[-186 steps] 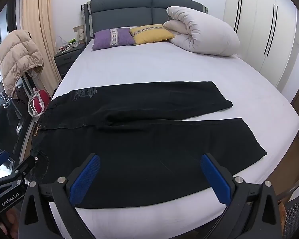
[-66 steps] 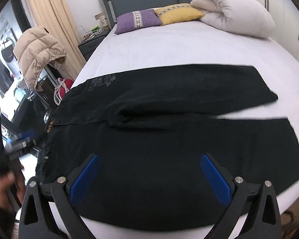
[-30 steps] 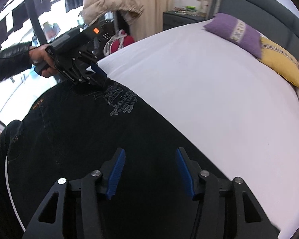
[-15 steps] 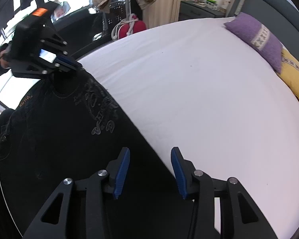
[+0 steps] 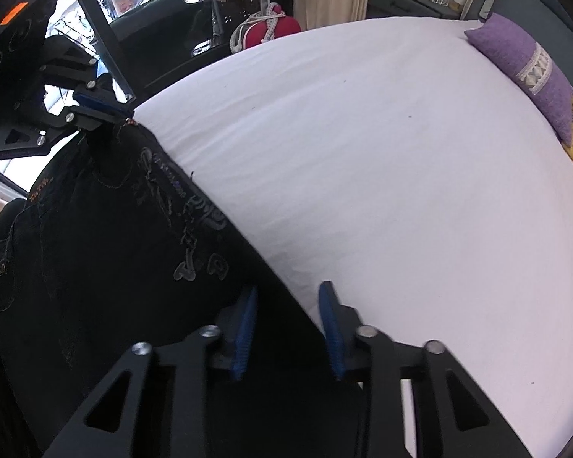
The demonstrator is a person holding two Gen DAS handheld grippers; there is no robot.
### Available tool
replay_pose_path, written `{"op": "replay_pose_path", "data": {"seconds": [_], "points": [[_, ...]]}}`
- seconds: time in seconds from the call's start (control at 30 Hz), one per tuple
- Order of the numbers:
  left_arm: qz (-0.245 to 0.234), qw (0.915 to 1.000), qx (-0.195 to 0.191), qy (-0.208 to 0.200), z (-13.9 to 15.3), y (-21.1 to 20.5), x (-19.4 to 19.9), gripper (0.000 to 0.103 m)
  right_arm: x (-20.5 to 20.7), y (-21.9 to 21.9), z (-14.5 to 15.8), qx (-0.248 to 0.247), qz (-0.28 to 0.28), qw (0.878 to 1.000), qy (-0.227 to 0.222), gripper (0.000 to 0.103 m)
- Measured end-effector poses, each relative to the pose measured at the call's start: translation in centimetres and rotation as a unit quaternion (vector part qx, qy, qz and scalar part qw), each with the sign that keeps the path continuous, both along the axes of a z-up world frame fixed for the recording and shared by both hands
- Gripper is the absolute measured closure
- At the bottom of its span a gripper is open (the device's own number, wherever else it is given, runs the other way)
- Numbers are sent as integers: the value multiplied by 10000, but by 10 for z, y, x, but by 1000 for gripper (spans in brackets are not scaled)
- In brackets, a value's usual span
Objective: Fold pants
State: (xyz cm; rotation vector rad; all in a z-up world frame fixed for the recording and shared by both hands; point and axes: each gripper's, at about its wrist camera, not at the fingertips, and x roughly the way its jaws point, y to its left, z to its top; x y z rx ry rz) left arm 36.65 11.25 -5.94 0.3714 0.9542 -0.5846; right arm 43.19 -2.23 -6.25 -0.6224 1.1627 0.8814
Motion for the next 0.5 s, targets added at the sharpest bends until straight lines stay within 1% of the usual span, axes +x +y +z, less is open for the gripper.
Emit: {"op": "replay_pose_path", "data": {"seconds": [0.03,0.07,0.1,0.2,0.33,0.43,0.5], "points": [[3,10000,-6,-2,0,-1,-1,97,-1,1,-1,-47,8,10000,5,84],[7,10000,-7,-4,-1,-3,-2,97,-1,2,-2,-62,-5,10000,16,92],[8,10000,-6,-4,0,-3,-3,97,-2,3,-1,-27,-29,10000,30,95],[52,10000,-6,2,1,-3,-4,97,-7,2,2,67,-111,9999,56,98],[124,9999,-34,-10,4,-3,-9,97,-16,3,9,164,-282,9995,8,98],[168,9998,-48,-76,9,-6,-16,97,-29,3,17,350,-497,9981,-98,99],[179,9998,-36,-122,12,-9,-22,97,-37,3,22,564,-746,9955,-124,99]]}}
